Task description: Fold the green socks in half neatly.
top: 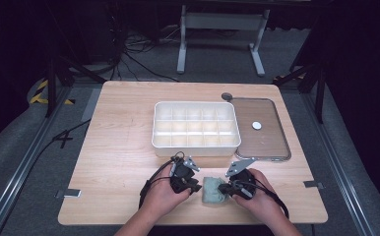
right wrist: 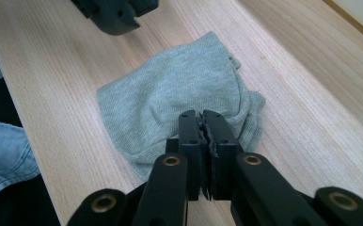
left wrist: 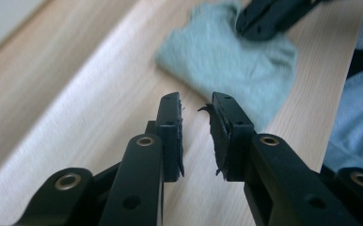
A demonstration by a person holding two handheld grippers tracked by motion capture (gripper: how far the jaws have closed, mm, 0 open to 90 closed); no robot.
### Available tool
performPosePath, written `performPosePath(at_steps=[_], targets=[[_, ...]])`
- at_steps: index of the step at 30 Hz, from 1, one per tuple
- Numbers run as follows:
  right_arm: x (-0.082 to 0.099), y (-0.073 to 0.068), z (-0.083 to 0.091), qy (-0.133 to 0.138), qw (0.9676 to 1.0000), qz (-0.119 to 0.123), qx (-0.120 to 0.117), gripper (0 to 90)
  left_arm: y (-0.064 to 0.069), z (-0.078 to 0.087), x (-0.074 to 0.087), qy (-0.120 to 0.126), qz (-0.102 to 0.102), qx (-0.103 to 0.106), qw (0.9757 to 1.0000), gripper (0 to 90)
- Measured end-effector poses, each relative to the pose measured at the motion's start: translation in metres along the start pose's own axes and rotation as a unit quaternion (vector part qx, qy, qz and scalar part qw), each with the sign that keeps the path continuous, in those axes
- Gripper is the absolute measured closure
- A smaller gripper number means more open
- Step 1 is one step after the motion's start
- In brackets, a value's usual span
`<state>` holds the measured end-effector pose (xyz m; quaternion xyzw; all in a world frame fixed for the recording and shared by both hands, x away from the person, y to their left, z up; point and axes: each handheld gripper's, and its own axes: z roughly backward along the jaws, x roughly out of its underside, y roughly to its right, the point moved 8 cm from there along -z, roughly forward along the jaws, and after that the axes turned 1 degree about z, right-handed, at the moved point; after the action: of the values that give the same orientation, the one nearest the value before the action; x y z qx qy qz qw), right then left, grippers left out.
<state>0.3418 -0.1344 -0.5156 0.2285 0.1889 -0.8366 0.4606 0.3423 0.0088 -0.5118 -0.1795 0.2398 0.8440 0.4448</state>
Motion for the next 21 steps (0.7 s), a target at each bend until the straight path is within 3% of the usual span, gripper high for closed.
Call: performPosePath(at_steps=[6, 11, 21], targets=[[-0.001, 0.001, -0.001, 0.004, 1.0000, -0.001, -0.009, 87.1, 0.004, -0.009, 0.006, -0.030, -0.034, -0.003, 0.9990, 80.4], [-0.003, 0.001, -0.003, 0.010, 0.9999, 0.000, -0.011, 87.0, 0.002, -0.011, 0.008, -0.049, -0.040, -0.005, 0.9980, 84.2], [-0.006, 0.002, -0.006, 0.023, 0.9995, 0.005, -0.019, 87.6, 0.002, -0.015, 0.004, -0.041, -0.049, -0.014, 0.9979, 89.4]])
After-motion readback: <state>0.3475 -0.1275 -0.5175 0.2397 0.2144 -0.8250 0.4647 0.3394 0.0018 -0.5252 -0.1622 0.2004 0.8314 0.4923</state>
